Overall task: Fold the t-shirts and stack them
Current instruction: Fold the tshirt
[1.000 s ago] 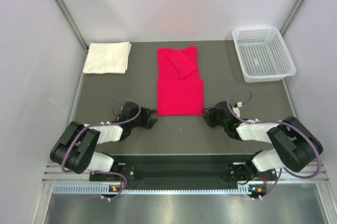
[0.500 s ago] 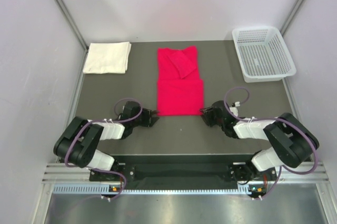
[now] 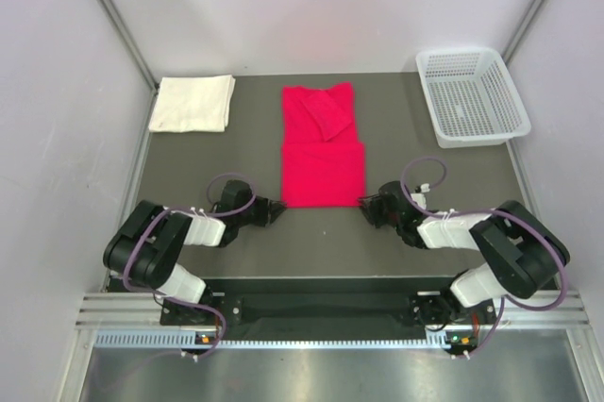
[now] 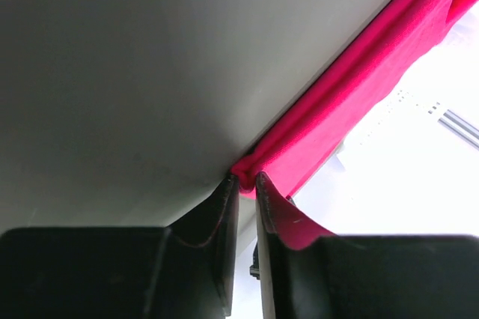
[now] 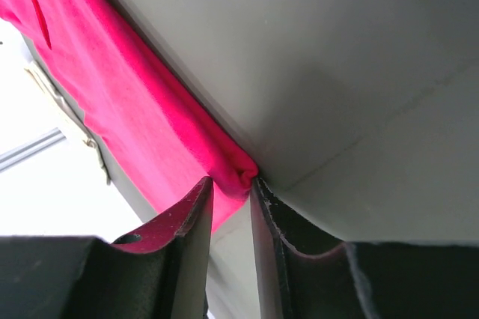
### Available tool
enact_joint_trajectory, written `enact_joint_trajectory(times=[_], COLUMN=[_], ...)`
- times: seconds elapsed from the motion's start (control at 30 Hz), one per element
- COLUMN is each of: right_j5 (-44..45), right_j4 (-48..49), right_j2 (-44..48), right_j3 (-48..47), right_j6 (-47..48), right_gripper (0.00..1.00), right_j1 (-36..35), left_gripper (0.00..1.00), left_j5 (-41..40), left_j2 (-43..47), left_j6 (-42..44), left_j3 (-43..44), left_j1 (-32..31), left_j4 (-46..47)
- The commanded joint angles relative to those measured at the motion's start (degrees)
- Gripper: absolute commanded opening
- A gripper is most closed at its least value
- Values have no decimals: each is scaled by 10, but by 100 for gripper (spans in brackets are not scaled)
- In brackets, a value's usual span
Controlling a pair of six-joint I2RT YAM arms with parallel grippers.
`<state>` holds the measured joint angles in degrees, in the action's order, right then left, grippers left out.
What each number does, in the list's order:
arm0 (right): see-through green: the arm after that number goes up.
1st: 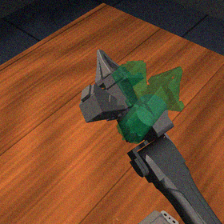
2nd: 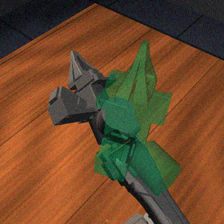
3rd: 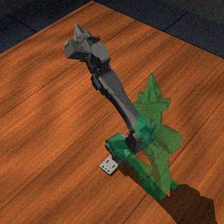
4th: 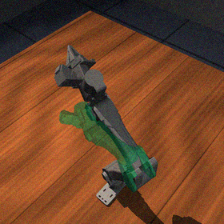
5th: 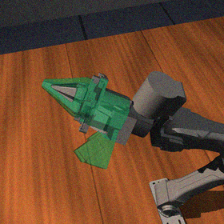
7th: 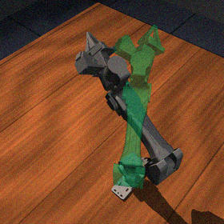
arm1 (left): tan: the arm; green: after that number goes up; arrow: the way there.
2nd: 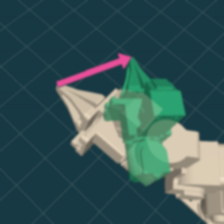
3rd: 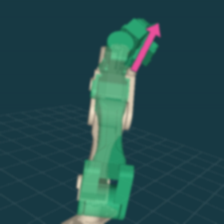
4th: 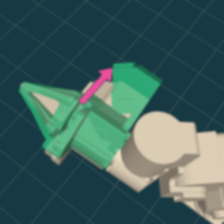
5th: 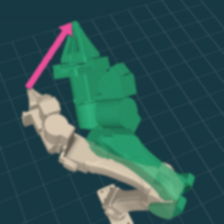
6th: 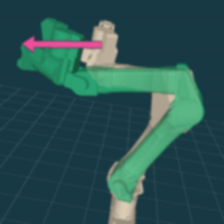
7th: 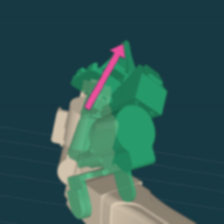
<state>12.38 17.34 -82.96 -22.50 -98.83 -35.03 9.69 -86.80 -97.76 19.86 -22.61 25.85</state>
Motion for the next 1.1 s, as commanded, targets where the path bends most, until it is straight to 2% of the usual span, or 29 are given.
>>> enact_joint_trajectory(times=[0.0, 0.13, 0.2, 0.27, 0.33, 0.43, 0.53, 0.8, 0.97, 1.07], right_j5=[12, 13, 15, 12, 6, -6, -20, -19, -2, 16], right_j4=[-37, -42, -42, -40, -39, -43, -42, -85, -153, -216], right_j2=[-23, -25, -25, -25, -25, -17, -3, 90, 163, 237], right_j3=[9, 9, 11, 12, 12, 16, 27, 68, 76, 71], right_j6=[10, 15, 15, 20, 29, 59, 84, 103, 82, 59], right_gripper=[27, 27, 25, 19, 13, 0, 0, 0, 0, 0], right_j1=[-9, -10, -9, -8, -9, -9, -10, -32, -86, -128], left_gripper=[19, 13, 5, 0, 0, 0, 0, 0, 0, 0], left_j5=[-14, -5, -2, 5, 15, 22, 16, -2, -12, -31], left_j2=[-33, -39, -39, -42, -42, -29, 3, 169, 294, 384], left_j6=[26, 36, 37, 42, 50, 55, 59, 80, 84, 68], left_j3=[-13, -13, -17, -17, -11, -15, -29, -51, -57, -62], left_j1=[9, 13, 15, 18, 20, 20, 20, 7, -18, -57], left_j4=[-20, -16, -12, -9, -19, -41, -62, -220, -326, -398])
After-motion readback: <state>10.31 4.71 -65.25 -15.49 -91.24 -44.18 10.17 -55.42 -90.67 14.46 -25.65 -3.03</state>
